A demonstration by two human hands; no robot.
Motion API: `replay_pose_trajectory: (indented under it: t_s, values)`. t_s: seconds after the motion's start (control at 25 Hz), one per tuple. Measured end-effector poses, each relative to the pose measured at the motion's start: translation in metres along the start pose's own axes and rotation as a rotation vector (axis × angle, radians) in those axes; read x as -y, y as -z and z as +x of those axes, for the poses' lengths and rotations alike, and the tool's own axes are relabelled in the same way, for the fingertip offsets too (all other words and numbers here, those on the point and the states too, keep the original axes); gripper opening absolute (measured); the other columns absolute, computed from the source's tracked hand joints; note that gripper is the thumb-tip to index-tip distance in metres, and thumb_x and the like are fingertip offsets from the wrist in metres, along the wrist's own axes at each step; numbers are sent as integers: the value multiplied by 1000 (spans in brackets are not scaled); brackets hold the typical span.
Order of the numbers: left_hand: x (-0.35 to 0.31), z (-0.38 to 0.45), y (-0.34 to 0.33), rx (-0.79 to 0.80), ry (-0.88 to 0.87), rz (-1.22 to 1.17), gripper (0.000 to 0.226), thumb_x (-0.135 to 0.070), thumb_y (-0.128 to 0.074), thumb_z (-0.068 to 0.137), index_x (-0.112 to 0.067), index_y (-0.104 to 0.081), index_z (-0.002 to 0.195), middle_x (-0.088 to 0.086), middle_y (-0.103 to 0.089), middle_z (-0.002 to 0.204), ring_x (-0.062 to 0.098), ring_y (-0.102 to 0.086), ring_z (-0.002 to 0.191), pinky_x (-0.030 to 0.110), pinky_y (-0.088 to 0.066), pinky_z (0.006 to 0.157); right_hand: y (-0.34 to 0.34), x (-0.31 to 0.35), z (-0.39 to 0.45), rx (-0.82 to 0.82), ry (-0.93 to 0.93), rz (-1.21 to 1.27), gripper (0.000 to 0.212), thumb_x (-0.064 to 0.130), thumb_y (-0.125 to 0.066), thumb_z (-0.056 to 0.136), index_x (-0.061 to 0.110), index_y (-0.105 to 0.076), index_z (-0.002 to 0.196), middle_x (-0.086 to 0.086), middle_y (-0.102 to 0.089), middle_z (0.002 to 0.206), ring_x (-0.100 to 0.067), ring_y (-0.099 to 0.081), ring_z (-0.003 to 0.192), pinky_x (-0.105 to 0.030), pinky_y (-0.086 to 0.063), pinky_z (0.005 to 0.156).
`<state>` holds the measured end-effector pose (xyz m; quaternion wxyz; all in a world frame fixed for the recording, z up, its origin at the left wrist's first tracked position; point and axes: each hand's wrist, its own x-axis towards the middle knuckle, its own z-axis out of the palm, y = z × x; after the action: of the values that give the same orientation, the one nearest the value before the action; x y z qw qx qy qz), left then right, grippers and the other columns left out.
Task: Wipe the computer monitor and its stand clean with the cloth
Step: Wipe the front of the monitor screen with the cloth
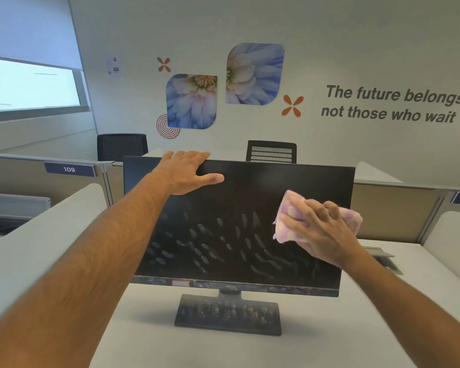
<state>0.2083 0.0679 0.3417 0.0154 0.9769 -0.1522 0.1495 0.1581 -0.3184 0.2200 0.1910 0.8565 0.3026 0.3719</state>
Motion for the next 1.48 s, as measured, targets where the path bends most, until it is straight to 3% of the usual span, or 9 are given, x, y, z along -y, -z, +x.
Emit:
replay_pose_trajectory:
  t_s: [0.16, 0.36, 0.52, 0.68, 0.8, 1.0, 1.16, 1.32, 1.48]
  values:
    - [11, -3, -1, 1, 5, 6, 129, -103, 4, 53, -31, -18, 158, -1, -25, 164, 29, -24, 150, 62, -13, 120, -6, 26, -4, 81, 338, -90, 85, 31, -90, 62, 27, -54, 138, -12, -49, 142, -37, -52, 118, -56, -50, 93]
    - [24, -8, 1, -2, 14, 3, 129, -103, 4, 54, -31, -19, 157, -1, -25, 164, 29, -25, 149, 62, -12, 120, -1, 21, 12, 25, 24, 15, 82, 30, -89, 67, 26, -52, 140, -15, -46, 149, -39, -49, 126, -56, -44, 98]
    - [28, -11, 2, -3, 14, 3, 129, -103, 5, 53, -31, -18, 157, -1, -25, 164, 29, -24, 149, 62, -10, 120, 0, 36, 9, 131, 366, -46, 90, 25, -93, 60, 25, -51, 139, -11, -51, 142, -37, -56, 118, -56, -54, 91]
    - [33, -12, 2, -5, 19, -13, 130, -104, 6, 51, -32, -18, 158, -1, -23, 165, 29, -22, 150, 62, -8, 121, 5, 32, 26, 35, 69, 41, 82, 23, -91, 64, 23, -54, 137, -15, -47, 148, -38, -51, 121, -55, -50, 94]
    - [36, -14, 2, -4, 22, -16, 134, -104, 8, 48, -32, -18, 157, -1, -22, 165, 29, -21, 151, 62, -7, 121, 0, 50, 21, 116, 321, -17, 90, 24, -95, 57, 22, -54, 137, -12, -53, 141, -36, -56, 116, -54, -55, 89]
    - [44, -16, 3, -3, 26, -16, 124, -101, 1, 57, -32, -18, 158, -1, -22, 165, 29, -21, 151, 62, -6, 121, 4, 50, 34, 45, 89, 72, 81, 21, -91, 65, 22, -55, 138, -14, -47, 148, -37, -52, 121, -56, -52, 93]
    - [48, -18, 3, -3, 29, -11, 119, -98, -3, 59, -32, -18, 158, -1, -22, 165, 29, -21, 151, 62, -6, 121, 3, 64, 31, 101, 357, -5, 85, 22, -93, 61, 23, -56, 137, -11, -53, 140, -34, -56, 114, -52, -56, 87]
    - [52, -17, 3, -1, 36, -18, 119, -98, -2, 59, -33, -18, 157, -1, -22, 165, 29, -21, 151, 62, -6, 121, 4, 57, 46, -39, 72, 78, 77, 17, -88, 67, 20, -55, 136, -15, -48, 146, -37, -53, 118, -54, -52, 91]
    - [57, -19, 3, -5, 36, -13, 120, -98, -3, 59, -32, -18, 157, -1, -22, 165, 30, -21, 151, 61, -5, 120, 0, 75, 40, 72, 414, -26, 80, 23, -90, 65, 23, -54, 136, -11, -53, 139, -34, -55, 113, -51, -55, 88]
